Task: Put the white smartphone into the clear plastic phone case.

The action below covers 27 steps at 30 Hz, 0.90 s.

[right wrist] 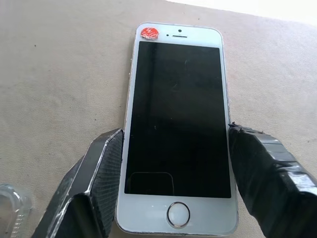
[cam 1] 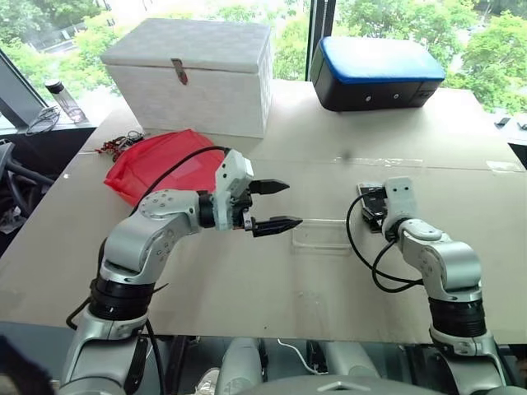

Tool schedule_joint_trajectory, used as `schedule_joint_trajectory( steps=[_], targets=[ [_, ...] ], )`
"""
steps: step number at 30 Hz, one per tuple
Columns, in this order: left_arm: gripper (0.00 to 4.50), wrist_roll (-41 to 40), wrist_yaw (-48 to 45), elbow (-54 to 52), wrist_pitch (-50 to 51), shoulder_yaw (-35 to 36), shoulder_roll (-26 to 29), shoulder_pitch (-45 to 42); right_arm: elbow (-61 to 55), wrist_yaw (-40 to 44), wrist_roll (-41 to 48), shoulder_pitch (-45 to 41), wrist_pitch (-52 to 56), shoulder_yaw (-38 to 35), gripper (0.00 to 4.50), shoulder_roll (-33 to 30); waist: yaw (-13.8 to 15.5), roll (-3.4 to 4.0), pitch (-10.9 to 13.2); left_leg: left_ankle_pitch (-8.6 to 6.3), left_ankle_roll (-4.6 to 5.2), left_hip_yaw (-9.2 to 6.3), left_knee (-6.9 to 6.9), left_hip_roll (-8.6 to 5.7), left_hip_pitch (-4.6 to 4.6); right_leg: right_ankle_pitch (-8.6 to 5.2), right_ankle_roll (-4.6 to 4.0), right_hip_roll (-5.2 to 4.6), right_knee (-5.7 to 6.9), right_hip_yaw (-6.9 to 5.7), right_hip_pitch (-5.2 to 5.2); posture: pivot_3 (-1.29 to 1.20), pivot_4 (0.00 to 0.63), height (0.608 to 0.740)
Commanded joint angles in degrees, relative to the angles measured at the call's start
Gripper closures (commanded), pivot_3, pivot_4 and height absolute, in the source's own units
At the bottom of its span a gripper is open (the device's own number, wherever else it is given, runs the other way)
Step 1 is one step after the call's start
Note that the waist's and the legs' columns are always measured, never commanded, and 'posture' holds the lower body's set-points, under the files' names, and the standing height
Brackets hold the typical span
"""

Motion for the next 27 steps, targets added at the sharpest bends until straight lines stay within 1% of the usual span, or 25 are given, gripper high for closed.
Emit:
schedule_joint_trajectory(
  steps=[1, 4, 6, 9, 11, 13, 18, 22, 24, 27],
  targets=[
    [0.00, 1.0, 0.9, -0.1, -2.7, 0.0, -0.6, -0.7, 4.5, 4.5, 0.5, 2.9, -1.0, 2.9, 1.71, -1.8, 0.2, -0.01, 0.0, 0.00, 0.00, 0.02, 0.00, -0.01, -0.01, 0.00, 0.00, -0.02, -0.01, 0.02, 0.00, 0.00, 0.150, 0.740],
    [0.00, 4.7, 4.7, 1.4, -7.7, 0.3, -3.0, -1.0, 2.0, 8.5, 0.3, 2.2, -5.5, 1.3, 1.71, -7.1, 0.7, 0.08, 0.1, 0.00, 0.00, 0.03, 0.00, -0.10, -0.08, 0.00, 0.01, -0.12, -0.09, 0.02, -0.01, 0.00, 0.150, 0.740],
    [0.00, 4.6, 4.5, 2.5, -11.3, 0.9, -5.2, -0.7, 0.2, 12.9, 2.2, 1.4, -8.4, -0.7, 1.71, -10.2, 1.1, 0.19, 0.2, 0.00, 0.01, 0.05, 0.00, -0.13, -0.19, 0.00, 0.01, -0.15, -0.16, 0.02, -0.05, 0.00, 0.150, 0.740],
    [0.00, 4.7, 4.1, 3.6, -12.2, 1.0, -5.5, -0.3, -1.2, 18.5, 3.7, 0.1, -12.2, -1.7, 1.71, -14.3, 1.8, 0.51, 0.5, -0.01, 0.01, 0.12, -0.02, -0.14, -0.38, 0.02, 0.00, -0.13, -0.17, 0.08, -0.22, 0.00, 0.150, 0.740],
    [0.00, 4.2, 3.9, 4.1, -11.9, 1.1, -5.3, -0.2, -2.4, 22.9, 6.9, -1.6, -16.0, -3.9, 1.71, -15.4, 1.8, 0.66, 0.6, -0.01, 0.01, 0.13, -0.07, -0.15, -0.46, 0.02, 0.00, -0.10, -0.17, 0.10, -0.35, 0.00, 0.150, 0.740],
    [0.00, 4.3, 3.9, 3.9, -11.9, 0.9, -5.1, 0.4, -3.1, 26.6, 8.8, -3.4, -16.7, -4.0, 1.71, -17.2, 1.8, 0.90, 0.9, 0.00, 0.01, 0.11, -0.08, -0.14, -0.48, 0.01, 0.01, -0.04, -0.18, 0.10, -0.36, 0.00, 0.150, 0.740],
    [0.00, 5.8, 3.8, 3.5, -13.7, 1.2, -3.5, 2.9, -4.8, 37.8, 9.6, -6.1, -21.6, 1.8, 1.71, -24.2, 1.9, 1.04, 1.0, -0.01, 0.01, 0.07, -0.17, -0.13, -0.61, 0.01, 0.00, -0.03, -0.50, 0.07, -0.38, 0.00, 0.150, 0.740],
    [0.00, 5.6, 1.6, 1.7, -14.2, 1.7, -0.2, 7.1, -4.0, 47.4, 3.6, -7.3, -31.4, 10.7, 1.71, -31.5, 2.0, 1.06, 1.0, -0.01, 0.01, -0.08, -0.16, -0.12, -0.98, 0.10, -0.11, -0.05, -0.92, -0.11, -0.48, 0.00, 0.150, 0.740],
    [0.00, 4.8, 1.4, 0.3, -13.8, 2.4, 1.0, 9.4, -2.4, 50.6, 0.6, -8.0, -36.2, 14.6, 1.71, -33.5, 2.1, 1.05, 1.0, -0.01, 0.01, -0.07, -0.12, -0.13, -1.13, 0.11, -0.13, -0.09, -0.97, -0.11, -0.59, 0.00, 0.150, 0.740],
    [0.00, 4.8, 1.1, -1.6, -14.5, 3.2, 2.5, 12.7, -0.4, 54.4, -1.9, -8.7, -41.6, 18.0, 1.71, -34.0, 2.2, 1.04, 1.1, -0.01, 0.00, -0.05, -0.09, -0.14, -1.19, 0.10, -0.11, -0.11, -0.98, -0.11, -0.65, 0.00, 0.150, 0.740]
  ],
)
